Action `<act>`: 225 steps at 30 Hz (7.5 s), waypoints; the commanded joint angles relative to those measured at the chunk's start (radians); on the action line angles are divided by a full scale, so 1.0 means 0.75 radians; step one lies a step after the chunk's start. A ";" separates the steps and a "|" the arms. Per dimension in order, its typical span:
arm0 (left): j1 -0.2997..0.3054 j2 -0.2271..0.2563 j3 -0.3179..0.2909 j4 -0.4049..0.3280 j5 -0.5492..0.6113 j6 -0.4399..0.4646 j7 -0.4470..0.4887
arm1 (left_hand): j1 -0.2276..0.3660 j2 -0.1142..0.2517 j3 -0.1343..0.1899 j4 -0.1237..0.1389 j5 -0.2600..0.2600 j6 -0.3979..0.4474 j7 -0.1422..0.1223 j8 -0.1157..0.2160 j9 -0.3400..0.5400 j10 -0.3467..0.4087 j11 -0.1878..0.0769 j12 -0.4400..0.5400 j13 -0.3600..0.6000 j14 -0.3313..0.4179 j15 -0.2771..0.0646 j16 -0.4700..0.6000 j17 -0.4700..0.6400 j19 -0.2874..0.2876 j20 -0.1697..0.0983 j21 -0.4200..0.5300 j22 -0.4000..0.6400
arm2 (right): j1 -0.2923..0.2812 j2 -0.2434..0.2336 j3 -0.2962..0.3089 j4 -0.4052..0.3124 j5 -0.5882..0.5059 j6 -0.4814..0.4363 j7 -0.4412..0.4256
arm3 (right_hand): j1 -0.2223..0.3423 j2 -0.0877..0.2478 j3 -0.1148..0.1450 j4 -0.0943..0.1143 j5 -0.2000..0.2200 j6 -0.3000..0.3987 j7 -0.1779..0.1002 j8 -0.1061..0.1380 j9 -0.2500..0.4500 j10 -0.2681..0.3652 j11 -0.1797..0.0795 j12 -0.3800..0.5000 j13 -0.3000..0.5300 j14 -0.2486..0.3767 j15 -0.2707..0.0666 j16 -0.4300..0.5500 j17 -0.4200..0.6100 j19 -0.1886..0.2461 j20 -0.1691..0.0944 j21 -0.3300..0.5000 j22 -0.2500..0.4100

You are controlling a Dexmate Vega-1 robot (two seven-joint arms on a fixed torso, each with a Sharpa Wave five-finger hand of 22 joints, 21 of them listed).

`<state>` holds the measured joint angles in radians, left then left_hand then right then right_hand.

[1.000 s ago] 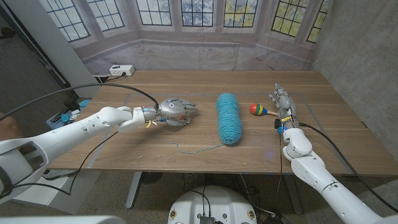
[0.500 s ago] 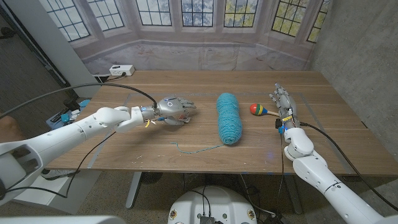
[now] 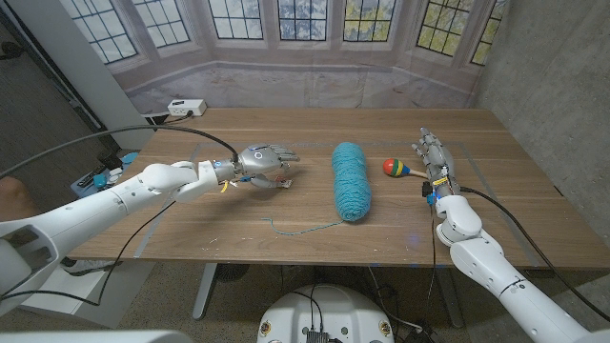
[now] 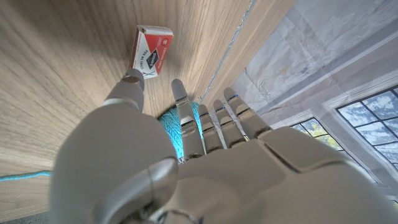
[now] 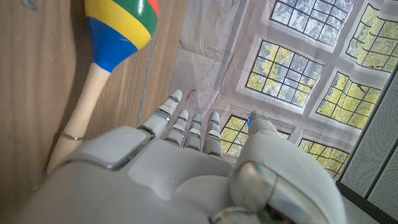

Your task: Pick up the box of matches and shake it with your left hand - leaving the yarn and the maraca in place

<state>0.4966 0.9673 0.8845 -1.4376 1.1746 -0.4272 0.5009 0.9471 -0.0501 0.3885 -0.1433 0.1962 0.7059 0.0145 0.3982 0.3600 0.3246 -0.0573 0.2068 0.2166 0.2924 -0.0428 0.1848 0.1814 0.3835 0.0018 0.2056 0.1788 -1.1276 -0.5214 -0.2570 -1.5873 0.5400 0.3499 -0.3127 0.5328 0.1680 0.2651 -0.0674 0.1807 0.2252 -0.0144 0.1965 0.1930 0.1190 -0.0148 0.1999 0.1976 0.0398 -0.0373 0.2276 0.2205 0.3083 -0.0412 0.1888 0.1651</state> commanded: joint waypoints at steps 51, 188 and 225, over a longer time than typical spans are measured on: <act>-0.084 -0.082 0.048 0.082 0.010 -0.083 -0.121 | 0.014 0.030 0.030 -0.008 0.006 0.065 -0.007 -0.106 -0.125 -0.097 0.022 0.009 -0.002 -0.093 0.026 0.001 0.000 -0.069 0.009 -0.006 0.005 | -0.073 -0.033 0.032 -0.077 0.015 -0.069 -0.038 | -0.004 0.009 0.018 -0.006 -0.002 0.011 0.004 0.003 0.002 0.011 0.001 0.004 0.007 0.014 -0.019 0.005 0.007 0.020 -0.080 0.004 0.003; -0.075 -0.109 -0.006 0.045 -0.113 -0.077 -0.247 | -0.014 0.049 0.042 -0.015 0.006 0.264 0.003 -0.149 -0.179 -0.063 0.050 0.035 -0.010 -0.089 0.047 0.007 -0.005 -0.069 0.014 0.007 0.005 | -0.099 -0.076 0.021 -0.145 0.042 -0.172 -0.041 | -0.020 0.008 0.027 -0.004 -0.002 0.012 0.006 0.004 0.003 0.013 0.001 0.004 0.008 0.023 -0.020 0.008 0.009 0.032 -0.070 0.002 0.003; -0.135 -0.159 -0.009 0.040 -0.088 -0.097 -0.218 | -0.015 0.050 0.044 -0.014 0.005 0.277 0.003 -0.150 -0.174 -0.053 0.047 0.034 -0.010 -0.082 0.041 0.005 -0.005 -0.065 0.013 0.007 0.005 | -0.075 -0.105 0.017 -0.185 0.032 -0.204 -0.023 | -0.023 0.008 0.031 -0.004 -0.001 0.012 0.007 0.004 0.003 0.013 0.003 0.004 0.008 0.023 -0.020 0.008 0.009 0.033 -0.070 0.002 0.003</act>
<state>0.4153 0.8682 0.8719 -1.4197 1.1031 -0.4924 0.3230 0.9188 -0.0209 0.4138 -0.1517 0.2041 0.9041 0.0140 0.2861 0.2256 0.2753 -0.0180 0.2264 0.2094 0.2216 -0.0108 0.1819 0.1772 0.3251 0.0105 0.2045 0.1788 -1.1998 -0.5878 -0.2414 -1.7140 0.5690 0.2201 -0.3363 0.5211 0.1713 0.2817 -0.0673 0.1807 0.2306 -0.0089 0.1965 0.1930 0.1190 -0.0148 0.1999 0.2027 0.0504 -0.0371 0.2276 0.2254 0.3227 -0.0411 0.1888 0.1651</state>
